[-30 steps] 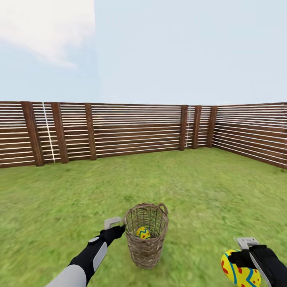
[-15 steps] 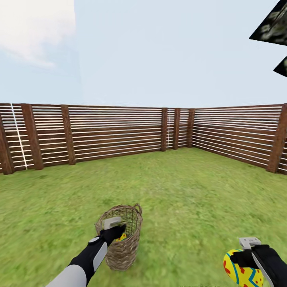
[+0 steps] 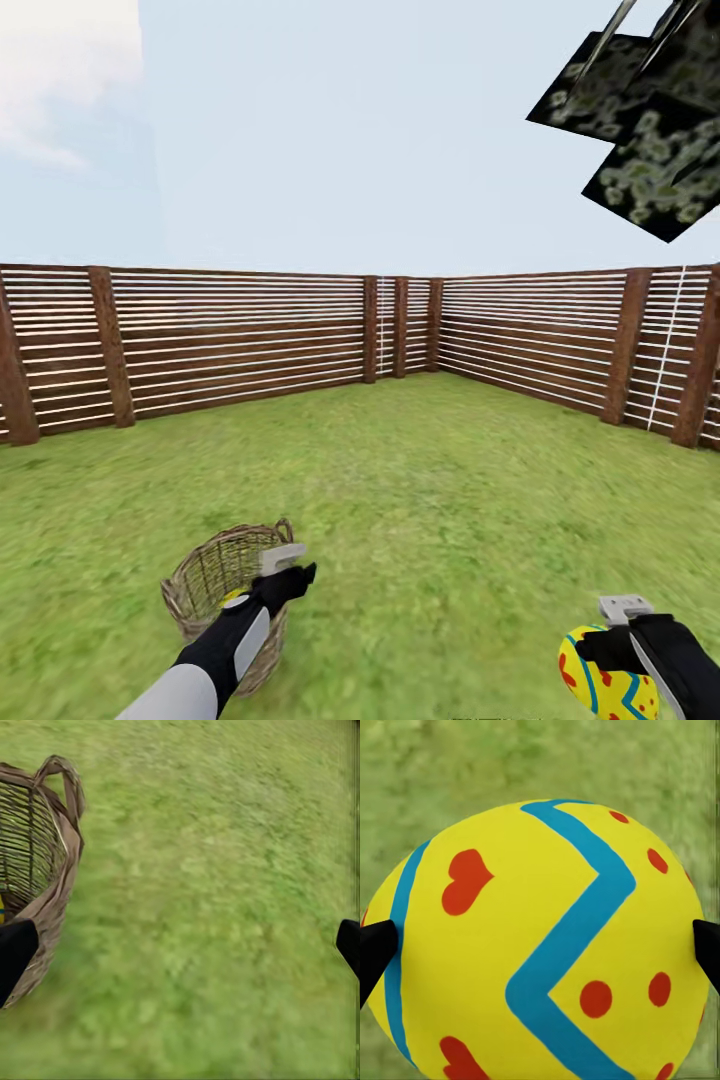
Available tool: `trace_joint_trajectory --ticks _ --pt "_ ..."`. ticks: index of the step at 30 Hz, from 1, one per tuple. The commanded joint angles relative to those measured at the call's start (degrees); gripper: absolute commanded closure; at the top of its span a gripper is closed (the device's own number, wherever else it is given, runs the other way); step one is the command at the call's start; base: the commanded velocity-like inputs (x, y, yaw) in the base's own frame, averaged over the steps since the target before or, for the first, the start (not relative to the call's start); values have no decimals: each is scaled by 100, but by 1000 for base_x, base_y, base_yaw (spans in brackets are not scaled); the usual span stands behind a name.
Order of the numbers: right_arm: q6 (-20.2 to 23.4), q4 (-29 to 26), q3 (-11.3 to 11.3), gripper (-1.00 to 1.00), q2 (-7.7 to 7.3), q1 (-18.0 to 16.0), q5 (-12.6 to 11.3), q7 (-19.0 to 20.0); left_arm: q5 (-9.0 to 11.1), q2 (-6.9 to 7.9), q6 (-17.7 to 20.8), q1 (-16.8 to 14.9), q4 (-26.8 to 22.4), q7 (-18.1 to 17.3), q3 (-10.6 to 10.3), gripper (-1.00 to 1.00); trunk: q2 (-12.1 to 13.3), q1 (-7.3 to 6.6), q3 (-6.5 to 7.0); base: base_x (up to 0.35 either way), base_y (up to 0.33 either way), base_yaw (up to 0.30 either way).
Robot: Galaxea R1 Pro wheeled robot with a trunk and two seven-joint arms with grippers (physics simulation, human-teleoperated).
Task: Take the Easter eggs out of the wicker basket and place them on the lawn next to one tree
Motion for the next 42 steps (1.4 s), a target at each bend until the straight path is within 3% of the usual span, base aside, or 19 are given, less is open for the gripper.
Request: trace_joint_trajectory --ticks 1,42 --pt "22 -5 -20 100 4 -3 44 41 46 -4 18 -3 -4 -40 34 -100 -4 -1 -4 0 -164 -239" --pt "31 -14 -17 100 -3 -3 45 41 51 5 9 -3 -4 -52 34 -100 -4 -1 145 0 -4 -284"
